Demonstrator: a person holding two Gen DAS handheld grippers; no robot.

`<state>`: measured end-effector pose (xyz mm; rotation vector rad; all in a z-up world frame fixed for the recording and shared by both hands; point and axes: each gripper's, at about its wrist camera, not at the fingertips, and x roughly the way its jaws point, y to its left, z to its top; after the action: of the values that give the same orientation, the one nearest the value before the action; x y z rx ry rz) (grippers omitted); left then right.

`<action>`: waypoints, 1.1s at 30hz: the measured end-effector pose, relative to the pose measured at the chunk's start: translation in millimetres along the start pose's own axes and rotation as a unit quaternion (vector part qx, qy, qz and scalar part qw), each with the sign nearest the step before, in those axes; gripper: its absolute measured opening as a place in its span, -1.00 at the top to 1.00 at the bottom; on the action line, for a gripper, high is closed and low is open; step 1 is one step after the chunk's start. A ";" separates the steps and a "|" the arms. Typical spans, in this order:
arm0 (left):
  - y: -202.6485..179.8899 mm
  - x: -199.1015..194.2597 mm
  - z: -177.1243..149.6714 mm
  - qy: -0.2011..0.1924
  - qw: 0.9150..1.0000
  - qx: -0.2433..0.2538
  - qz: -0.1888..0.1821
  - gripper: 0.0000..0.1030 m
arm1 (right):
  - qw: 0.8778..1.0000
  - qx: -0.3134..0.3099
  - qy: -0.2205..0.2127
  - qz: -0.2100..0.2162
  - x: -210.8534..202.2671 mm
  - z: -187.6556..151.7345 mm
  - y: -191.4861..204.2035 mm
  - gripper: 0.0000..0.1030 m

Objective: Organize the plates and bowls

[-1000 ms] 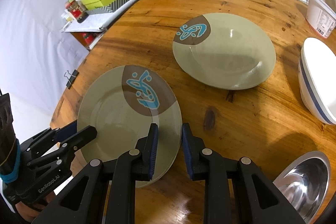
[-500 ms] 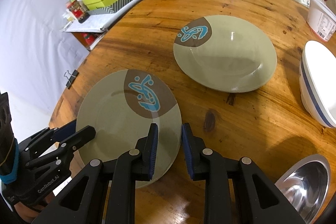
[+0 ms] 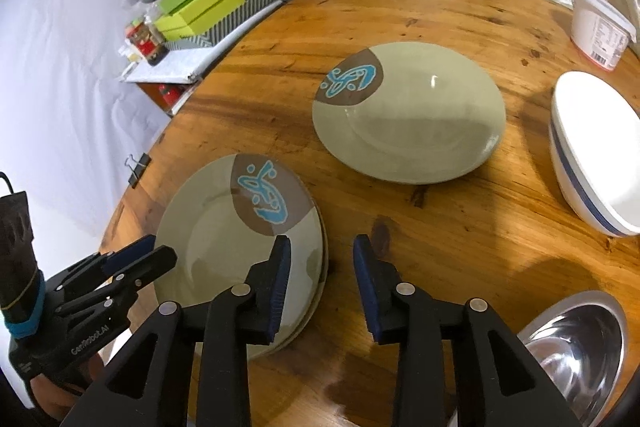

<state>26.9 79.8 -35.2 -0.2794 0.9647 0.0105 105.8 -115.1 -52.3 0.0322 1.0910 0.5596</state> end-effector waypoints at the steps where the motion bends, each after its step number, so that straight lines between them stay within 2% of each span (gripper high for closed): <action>1: 0.4 -0.2 0.1 -0.001 1.000 0.000 -0.001 0.31 | 1.000 0.002 -0.002 0.001 -2.3 -1.5 -1.6 0.36; 8: 2.8 -8.2 4.0 -0.015 1.000 0.000 -0.003 0.31 | 1.000 0.011 -0.016 0.019 -21.6 -10.6 -6.1 0.17; 17: -4.1 -9.2 7.7 -0.018 1.000 0.010 -0.006 0.31 | 0.999 0.034 -0.031 0.010 -39.3 -14.2 -18.0 0.16; 33: -25.9 -8.1 17.2 -0.020 0.999 0.037 -0.014 0.31 | 0.997 0.059 -0.039 0.005 -47.5 -15.0 -32.0 0.16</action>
<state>39.6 59.8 -13.5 -0.2235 0.9187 -0.0461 90.4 -167.5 -29.5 0.1606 1.0473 0.4977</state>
